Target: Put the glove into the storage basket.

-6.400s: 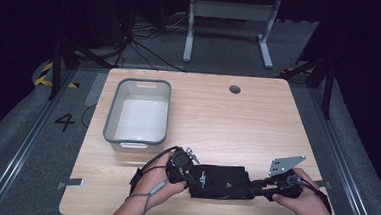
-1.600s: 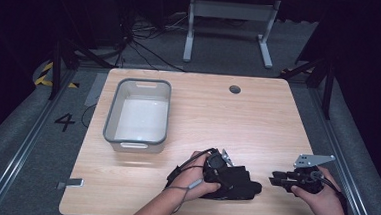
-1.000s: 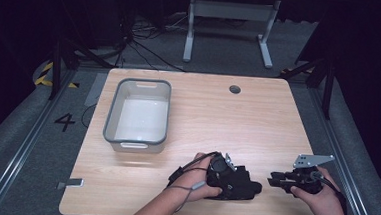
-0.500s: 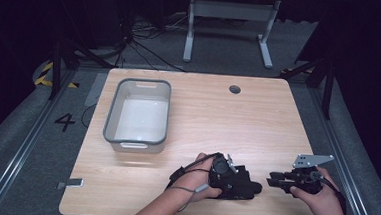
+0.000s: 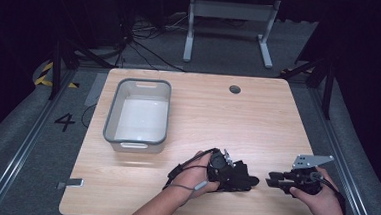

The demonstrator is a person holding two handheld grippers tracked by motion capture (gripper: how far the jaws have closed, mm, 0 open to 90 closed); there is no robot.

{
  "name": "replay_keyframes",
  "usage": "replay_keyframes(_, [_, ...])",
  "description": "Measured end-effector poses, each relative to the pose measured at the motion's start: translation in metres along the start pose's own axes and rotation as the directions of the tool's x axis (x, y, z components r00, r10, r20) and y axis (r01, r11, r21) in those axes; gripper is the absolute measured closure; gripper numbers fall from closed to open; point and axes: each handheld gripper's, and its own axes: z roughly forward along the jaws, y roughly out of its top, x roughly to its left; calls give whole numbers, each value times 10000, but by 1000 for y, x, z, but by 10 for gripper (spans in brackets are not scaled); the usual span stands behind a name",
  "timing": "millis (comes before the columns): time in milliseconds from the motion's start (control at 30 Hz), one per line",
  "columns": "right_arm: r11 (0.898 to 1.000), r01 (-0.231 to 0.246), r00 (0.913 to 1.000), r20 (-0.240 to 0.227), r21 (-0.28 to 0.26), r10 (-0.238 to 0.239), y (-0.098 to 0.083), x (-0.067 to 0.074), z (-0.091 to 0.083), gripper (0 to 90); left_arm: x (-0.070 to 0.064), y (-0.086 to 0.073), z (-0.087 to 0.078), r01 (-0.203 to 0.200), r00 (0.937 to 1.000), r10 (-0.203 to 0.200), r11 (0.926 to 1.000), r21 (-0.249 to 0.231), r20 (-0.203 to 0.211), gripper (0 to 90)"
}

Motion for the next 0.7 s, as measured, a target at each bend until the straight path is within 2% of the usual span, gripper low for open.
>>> replay_keyframes(133, [10000, -76, 10000, 17, -36, 76, -1, -1, -1, 682, 2, 2, -4, 347, 9992, -348, 9994, 77, 192, 673])
replay_keyframes(233, [9999, -95, 9999, 37, -74, 95, -1, -2, -2, 683, 3, 3, -9, 665, 9963, -663, 9978, -21, 547, 675])
replay_keyframes(333, [9999, -97, 9999, 39, -102, 97, -2, -4, -2, 686, 4, 4, -15, 744, 9955, -736, 9972, -119, 591, 674])
replay_keyframes(433, [9998, -144, 9999, 28, -110, 145, -2, -4, -2, 688, 5, 5, -22, 980, 9922, -957, 9949, -250, 804, 674])
replay_keyframes(700, [9998, -160, 9999, 44, -88, 160, -2, -4, -1, 690, 8, 10, -48, 1198, 9906, -1152, 9910, -603, 743, 673])
